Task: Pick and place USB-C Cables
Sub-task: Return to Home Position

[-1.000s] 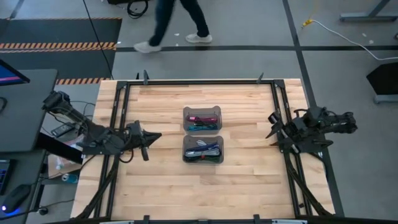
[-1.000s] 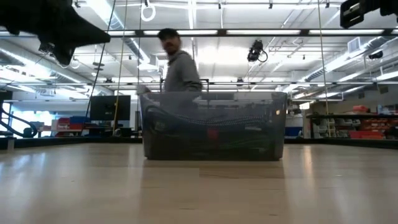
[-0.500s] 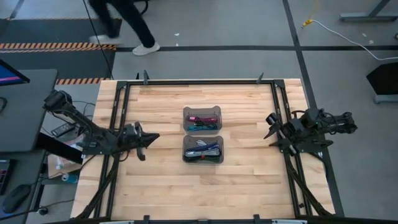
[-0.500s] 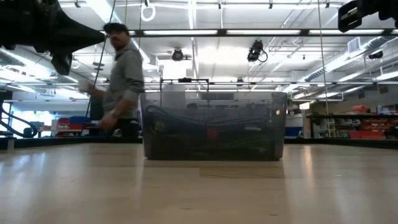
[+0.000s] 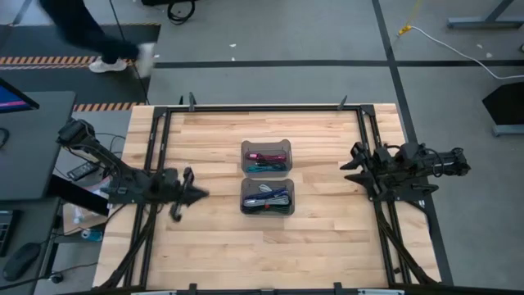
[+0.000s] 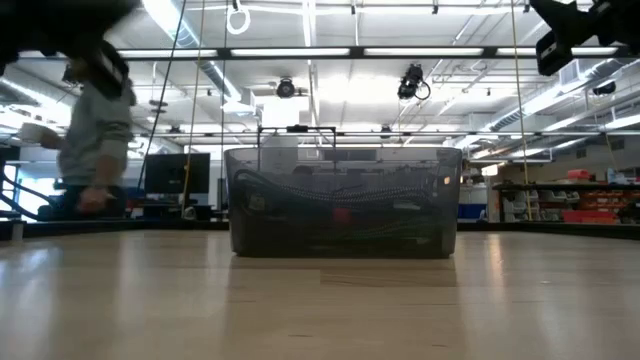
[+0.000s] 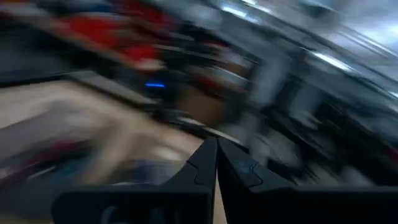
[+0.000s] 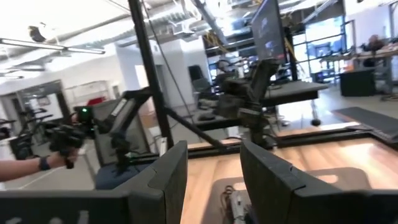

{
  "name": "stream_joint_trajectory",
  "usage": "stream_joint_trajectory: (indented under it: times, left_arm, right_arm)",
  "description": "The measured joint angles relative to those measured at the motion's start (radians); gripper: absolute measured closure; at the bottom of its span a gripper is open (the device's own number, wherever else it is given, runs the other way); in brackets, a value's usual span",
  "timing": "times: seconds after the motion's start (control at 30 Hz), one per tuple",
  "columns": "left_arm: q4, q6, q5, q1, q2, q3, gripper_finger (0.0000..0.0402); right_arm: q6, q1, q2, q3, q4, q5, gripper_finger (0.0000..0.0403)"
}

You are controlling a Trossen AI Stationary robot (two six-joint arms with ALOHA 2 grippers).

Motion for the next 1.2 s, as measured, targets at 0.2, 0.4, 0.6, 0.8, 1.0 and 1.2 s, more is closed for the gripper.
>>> stream_joint_trajectory:
  times: [0.2, 0.4, 0.6, 0.8, 1.0, 1.2]
  left_arm:
    - [0.060, 0.333, 0.391, 0.014, -0.011, 0.000, 0.0386]
    - [0.020, 0.409, 0.403, 0.124, -0.046, 0.000, 0.0377]
    - [0.002, 0.406, 0.662, 0.320, -0.076, 0.000, 0.0368]
    - [-0.006, 0.326, 0.924, 0.560, -0.079, 0.000, 0.0367]
    - [-0.006, 0.309, 1.077, 0.724, -0.079, 0.000, 0.0365]
    - [-0.063, 0.314, 1.279, 0.794, -0.078, 0.000, 0.0365]
  right_arm:
    - [-0.016, 0.000, 0.000, 0.001, 0.030, -0.008, 0.0247]
    - [-0.132, 0.000, 0.000, 0.014, 0.028, -0.037, 0.0247]
    - [-0.248, 0.000, 0.000, 0.087, -0.033, -0.077, 0.0247]
    - [-0.264, -0.001, 0.000, 0.187, -0.240, -0.043, 0.0247]
    - [-0.252, -0.001, 0.000, 0.179, -0.347, 0.035, 0.0247]
    - [-0.232, -0.001, 0.000, 0.099, -0.290, 0.013, 0.0247]
